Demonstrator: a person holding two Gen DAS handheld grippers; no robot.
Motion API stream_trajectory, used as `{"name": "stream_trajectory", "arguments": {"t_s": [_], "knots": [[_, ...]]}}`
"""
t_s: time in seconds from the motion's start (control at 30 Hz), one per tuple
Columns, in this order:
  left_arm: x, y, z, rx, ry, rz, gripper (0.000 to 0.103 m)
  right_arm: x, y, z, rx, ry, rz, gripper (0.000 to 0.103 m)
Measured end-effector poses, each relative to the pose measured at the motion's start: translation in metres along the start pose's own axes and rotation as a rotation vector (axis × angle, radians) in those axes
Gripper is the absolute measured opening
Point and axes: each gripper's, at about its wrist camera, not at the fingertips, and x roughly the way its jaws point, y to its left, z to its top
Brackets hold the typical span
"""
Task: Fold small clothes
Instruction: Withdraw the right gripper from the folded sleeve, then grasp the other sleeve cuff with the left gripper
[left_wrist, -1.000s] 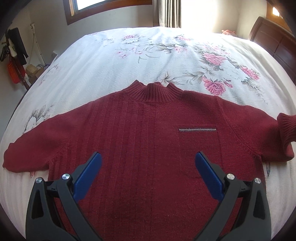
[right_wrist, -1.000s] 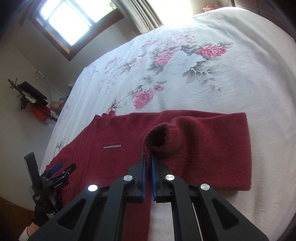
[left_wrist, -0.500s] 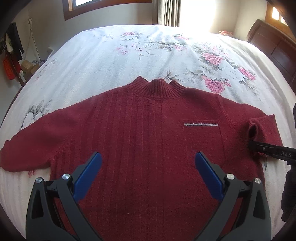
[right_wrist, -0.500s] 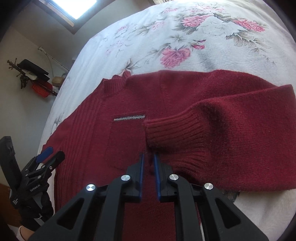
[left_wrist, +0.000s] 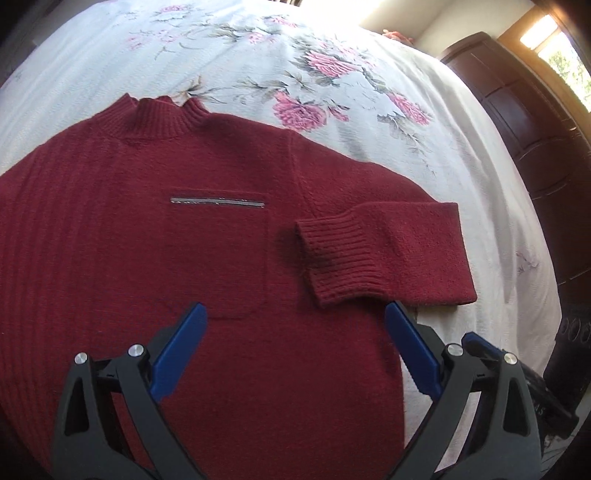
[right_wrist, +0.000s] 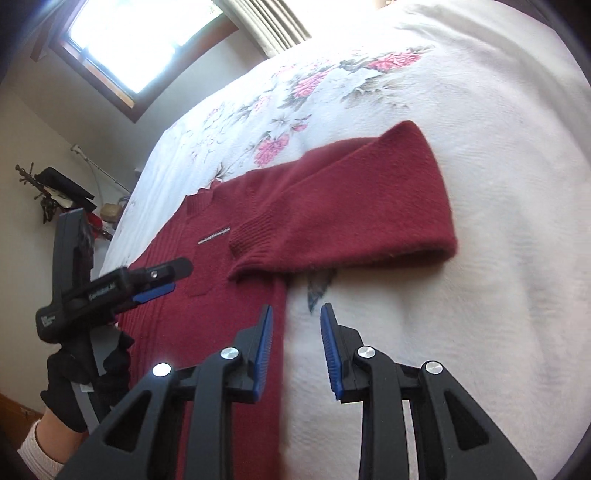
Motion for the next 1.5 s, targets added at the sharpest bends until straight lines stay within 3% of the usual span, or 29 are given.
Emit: {"name": "stream_trajectory", "arguments": {"t_s": [0.1,0.2,0.33,0.43,0.47,0.53,0.63,0.8,0.93,1.07,1.13,1.5], "knots": [[0.027,-0.008,0.003,-0.042,0.073,-0.034,0.076,-0.012,-0.013,-0.018,0.008,-0.020,-0.022,0.028],[0.046,-0.010,0.004,-0.106,0.107,-0.047,0.075,-0.023,-0.022,-0.033,0.018,-0.039,-0.026,0.029],[0.058,-0.022,0.008,-0.099,0.110,-0.037,0.071,-0.030,-0.029,-0.046,0.023,-0.056,-0.044,0.031],[0.060,-0.026,0.011,-0.106,0.105,-0.010,0.052,-0.033,-0.031,-0.049,0.024,-0.064,-0.054,0.031],[0.060,-0.026,0.012,-0.115,0.099,-0.026,0.036,-0.034,-0.031,-0.049,0.025,-0.066,-0.057,0.031],[0.058,-0.026,0.014,-0.132,0.097,-0.064,0.023,-0.036,-0.031,-0.049,0.033,-0.071,-0.050,0.031],[0.043,-0.030,0.013,-0.106,0.047,-0.088,0.016,-0.039,-0.030,-0.050,0.032,-0.077,-0.054,0.031],[0.002,-0.023,0.012,-0.077,-0.065,-0.112,0.015,-0.037,-0.026,-0.044,0.030,-0.075,-0.053,0.031],[-0.026,0.003,0.017,-0.067,-0.117,-0.086,0.015,-0.030,-0.024,-0.033,0.044,-0.067,-0.041,0.031],[-0.047,0.035,0.021,-0.086,-0.141,-0.045,0.015,-0.014,-0.020,-0.014,0.072,-0.054,-0.013,0.032],[-0.054,0.051,0.022,-0.104,-0.149,-0.035,0.015,-0.002,-0.017,-0.002,0.084,-0.051,-0.017,0.038],[-0.102,0.153,0.026,-0.184,-0.210,0.037,0.015,0.064,0.008,0.047,0.131,0.031,0.020,0.051]]}}
